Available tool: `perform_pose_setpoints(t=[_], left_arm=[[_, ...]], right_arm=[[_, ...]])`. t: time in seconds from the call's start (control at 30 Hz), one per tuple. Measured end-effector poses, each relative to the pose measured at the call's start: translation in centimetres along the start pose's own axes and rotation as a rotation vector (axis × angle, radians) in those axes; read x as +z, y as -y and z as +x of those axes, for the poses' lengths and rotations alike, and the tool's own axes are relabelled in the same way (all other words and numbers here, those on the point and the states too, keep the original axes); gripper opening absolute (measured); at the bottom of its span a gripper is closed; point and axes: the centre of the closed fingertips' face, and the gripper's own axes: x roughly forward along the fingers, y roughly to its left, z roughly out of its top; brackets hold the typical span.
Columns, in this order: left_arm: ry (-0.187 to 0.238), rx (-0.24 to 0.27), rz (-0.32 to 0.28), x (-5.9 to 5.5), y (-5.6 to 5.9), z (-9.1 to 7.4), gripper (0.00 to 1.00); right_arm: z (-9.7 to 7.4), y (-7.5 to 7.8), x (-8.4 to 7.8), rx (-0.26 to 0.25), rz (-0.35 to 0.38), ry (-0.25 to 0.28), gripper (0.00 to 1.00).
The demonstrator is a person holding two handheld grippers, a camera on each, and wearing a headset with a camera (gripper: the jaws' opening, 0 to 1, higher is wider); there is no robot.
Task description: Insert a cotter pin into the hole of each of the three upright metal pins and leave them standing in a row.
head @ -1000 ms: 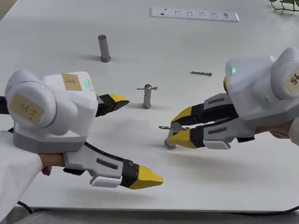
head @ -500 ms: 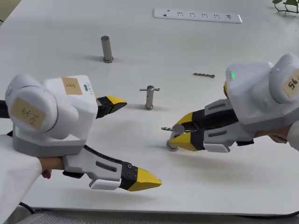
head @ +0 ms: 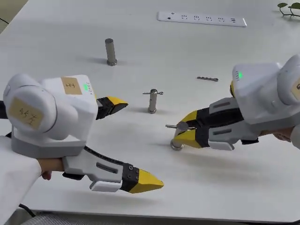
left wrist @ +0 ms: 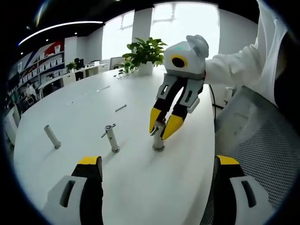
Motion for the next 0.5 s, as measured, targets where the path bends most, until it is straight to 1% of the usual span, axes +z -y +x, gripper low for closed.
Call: perform_pose_setpoints(t=[0.03,0.07,0.23,0.27,0.3,0.37,0.43,0.5], left_arm=[[0.01,0.005,-0.001,0.2,-0.1,-0.1,0.99],[0.012,0.006,-0.002,0.3,-0.1,-0.1,0.99],[0.006,0.01,0.004,0.3,-0.3,-0.3,0.99],[-0.006,0.012,0.005,0.0,-0.4,-0.2,0.99],[-0.027,0.013,0.008,-0.5,-0.5,-0.2,0.99],[-0.038,0.011,0.008,-0.8,-0.5,-0.3,0.99],[-0.038,0.007,0.003,-0.9,-0.4,-0.3,0.99],[-0.039,0.009,-0.003,-0.9,-0.5,-0.4,0.99]], right_arm=[[-0.1,0.3,0.1,-0.004,-0.004,0.002,0.07],[-0.3,0.6,0.1,-0.008,-0.012,0.003,0.07],[-1.1,2.7,0.2,-0.033,-0.037,0.005,0.07],[-1.2,3.0,0.2,-0.037,-0.036,0.006,0.07],[-1.4,3.5,0.1,-0.041,-0.034,0.007,0.07],[-1.6,4.2,-0.1,-0.05,-0.037,0.004,0.07],[-1.7,4.7,-0.2,-0.057,-0.046,-0.002,0.07],[-2.0,5.6,-0.5,-0.06,-0.044,-0.008,0.07]])
